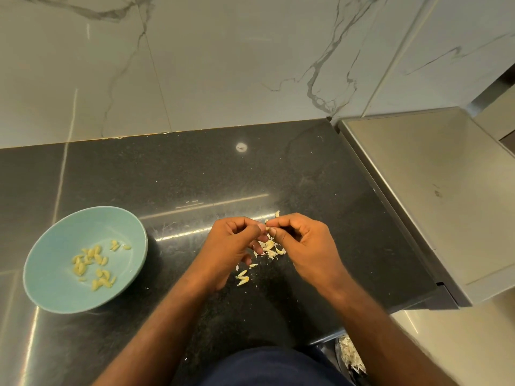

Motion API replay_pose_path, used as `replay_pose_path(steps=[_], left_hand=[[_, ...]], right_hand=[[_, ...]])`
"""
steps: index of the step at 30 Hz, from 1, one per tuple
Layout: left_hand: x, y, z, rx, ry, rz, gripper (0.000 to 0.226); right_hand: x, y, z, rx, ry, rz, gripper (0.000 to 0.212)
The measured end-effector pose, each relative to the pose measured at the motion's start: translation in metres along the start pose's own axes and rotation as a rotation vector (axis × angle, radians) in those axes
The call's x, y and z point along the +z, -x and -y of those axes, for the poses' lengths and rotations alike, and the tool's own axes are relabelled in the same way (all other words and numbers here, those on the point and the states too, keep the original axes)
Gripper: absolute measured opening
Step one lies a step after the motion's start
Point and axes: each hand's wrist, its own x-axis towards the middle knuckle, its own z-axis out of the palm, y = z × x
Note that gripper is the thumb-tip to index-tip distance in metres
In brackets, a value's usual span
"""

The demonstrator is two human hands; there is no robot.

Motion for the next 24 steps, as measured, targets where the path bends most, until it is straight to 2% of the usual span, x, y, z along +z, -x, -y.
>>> replay_pose_path(steps=[18,24], left_hand=[[0.009,-0.007,0.003,0.027,-0.028,0.014,0.02],[0.016,-0.008,0.001,0.017,-0.02,0.028,0.02]], right_hand=[[-0.001,0.002,-0.004,-0.012,0.057,-0.009,0.011],[-0.001,0.001,-0.003,0.013,0.046,-0.075,0.011]])
